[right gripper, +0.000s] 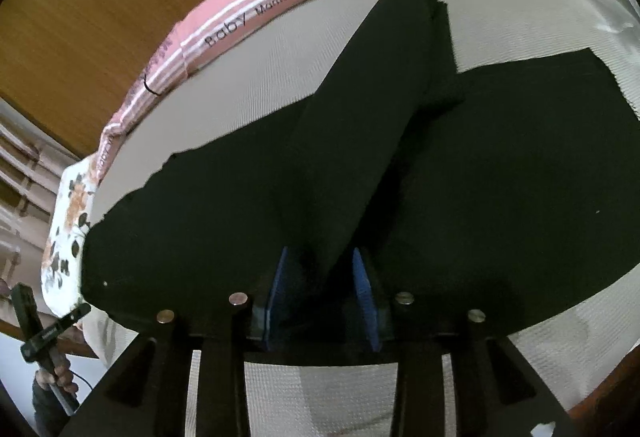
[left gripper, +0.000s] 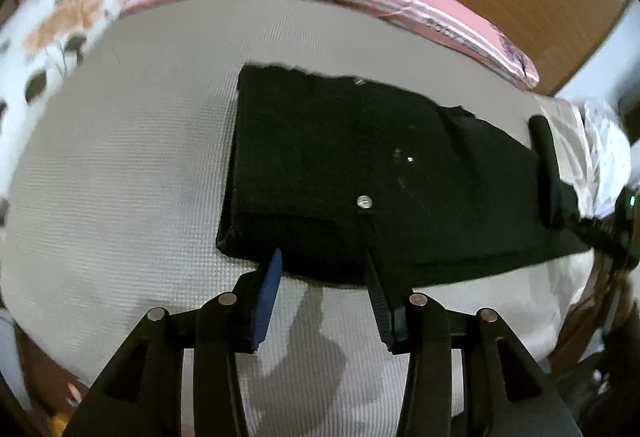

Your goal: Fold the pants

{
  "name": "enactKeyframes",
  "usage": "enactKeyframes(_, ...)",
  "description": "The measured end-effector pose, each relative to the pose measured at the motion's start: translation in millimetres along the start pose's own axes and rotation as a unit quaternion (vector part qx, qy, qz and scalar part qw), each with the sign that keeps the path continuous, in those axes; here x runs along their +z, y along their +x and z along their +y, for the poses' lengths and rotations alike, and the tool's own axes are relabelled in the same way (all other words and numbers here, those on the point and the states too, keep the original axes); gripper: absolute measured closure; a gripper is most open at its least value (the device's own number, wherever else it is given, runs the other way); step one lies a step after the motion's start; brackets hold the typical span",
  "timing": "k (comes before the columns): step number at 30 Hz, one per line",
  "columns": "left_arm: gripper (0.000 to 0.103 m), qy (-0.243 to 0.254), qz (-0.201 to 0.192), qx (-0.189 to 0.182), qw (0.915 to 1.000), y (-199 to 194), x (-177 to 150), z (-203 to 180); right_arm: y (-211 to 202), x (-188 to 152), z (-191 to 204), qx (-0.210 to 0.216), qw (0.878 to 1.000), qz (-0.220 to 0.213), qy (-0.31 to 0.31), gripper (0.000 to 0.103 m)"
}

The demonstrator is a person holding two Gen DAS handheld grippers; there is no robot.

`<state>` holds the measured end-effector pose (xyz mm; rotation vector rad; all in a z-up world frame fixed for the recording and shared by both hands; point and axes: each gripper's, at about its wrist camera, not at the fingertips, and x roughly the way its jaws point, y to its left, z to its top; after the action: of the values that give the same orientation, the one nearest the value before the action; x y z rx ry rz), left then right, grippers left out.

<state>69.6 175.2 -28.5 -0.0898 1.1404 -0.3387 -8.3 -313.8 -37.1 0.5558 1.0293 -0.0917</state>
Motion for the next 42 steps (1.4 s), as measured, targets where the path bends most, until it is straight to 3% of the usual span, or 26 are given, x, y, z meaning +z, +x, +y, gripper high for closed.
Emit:
enactKeyframes(2, 0.059, 0.034, -0.019, -0.001, 0.9992, -9, 0, -23, -6, 4, -7, 0.000, 1.000, -0.008, 0.005, 0.071)
enactKeyframes(6, 0.059, 0.095, -0.027, -0.052, 0.9938, -8, 4, -80, -14, 20, -26, -0.006, 0.999, -0.023, 0.022, 0.071)
enactKeyframes(10, 0.059, 0.154, -0.002, -0.111, 0.9817, 18, 6, -148, -20, 44, -45, -0.008, 0.999, -0.029, 0.034, 0.071)
enactKeyframes(13, 0.059, 0.192, 0.014, -0.134, 0.9720, 40, 6, -193, -22, 70, -59, -0.013, 0.999, -0.026, 0.040, 0.071)
enactKeyframes(19, 0.059, 0.255, 0.046, -0.160, 0.9525, 86, 1, -278, -11, 124, -80, -0.006, 0.999, -0.011, 0.051, 0.071)
enactKeyframes(24, 0.059, 0.275, 0.062, -0.176, 0.9431, 110, -2, -326, 10, 160, -98, 0.014, 0.997, -0.001, 0.081, 0.071)
enactKeyframes(32, 0.060, 0.282, 0.077, -0.164, 0.9423, 143, -6, -356, 45, 208, -121, 0.025, 0.992, 0.007, 0.120, 0.071)
enactKeyframes(37, 0.083, 0.273, 0.079, -0.167, 0.9442, 152, -3, -354, 62, 228, -133, 0.045, 0.988, 0.007, 0.146, 0.071)
enactKeyframes(42, 0.088, 0.242, 0.091, -0.188, 0.9476, 159, 4, -345, 79, 238, -128, 0.070, 0.986, 0.022, 0.149, 0.071)
